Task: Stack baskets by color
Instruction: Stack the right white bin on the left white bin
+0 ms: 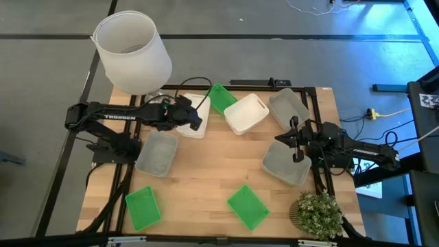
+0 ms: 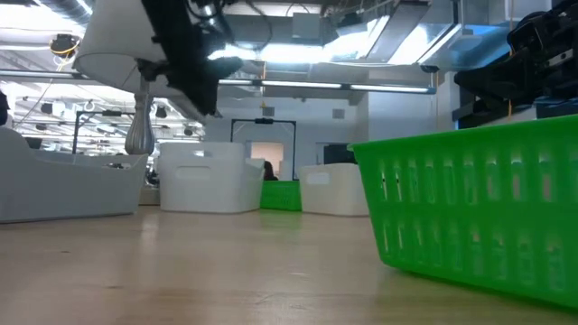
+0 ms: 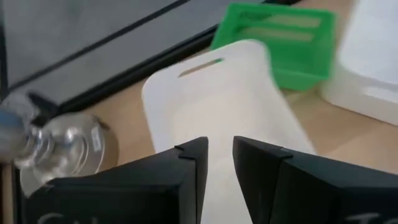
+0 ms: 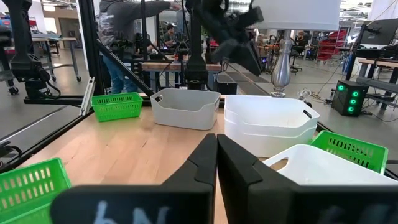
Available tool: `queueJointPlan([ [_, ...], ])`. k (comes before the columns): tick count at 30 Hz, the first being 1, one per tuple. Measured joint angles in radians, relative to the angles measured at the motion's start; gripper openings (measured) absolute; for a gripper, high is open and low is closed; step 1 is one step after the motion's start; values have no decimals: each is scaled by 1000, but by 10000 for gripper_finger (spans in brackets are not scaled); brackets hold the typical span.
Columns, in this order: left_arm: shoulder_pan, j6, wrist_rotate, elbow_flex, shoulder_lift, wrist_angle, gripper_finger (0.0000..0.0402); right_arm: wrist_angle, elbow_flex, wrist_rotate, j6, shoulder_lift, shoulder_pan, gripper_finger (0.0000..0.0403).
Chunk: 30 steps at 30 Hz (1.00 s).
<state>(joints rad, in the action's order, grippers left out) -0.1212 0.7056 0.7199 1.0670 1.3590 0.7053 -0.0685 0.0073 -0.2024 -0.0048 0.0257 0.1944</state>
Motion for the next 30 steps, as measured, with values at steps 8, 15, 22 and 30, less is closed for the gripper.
queueJointPlan([
  [8, 182, -185, 5, 27, -22, 16, 68, 0, 0, 0, 0, 0, 0, 13],
  [15, 391, -182, 2, 27, -19, 26, 65, 0, 0, 0, 0, 0, 0, 13],
  [22, 607, -91, 15, 27, -19, 27, 65, 0, 0, 0, 0, 0, 0, 13],
  [30, 809, 11, 21, 27, -19, 28, 65, 0, 0, 0, 0, 0, 0, 13],
])
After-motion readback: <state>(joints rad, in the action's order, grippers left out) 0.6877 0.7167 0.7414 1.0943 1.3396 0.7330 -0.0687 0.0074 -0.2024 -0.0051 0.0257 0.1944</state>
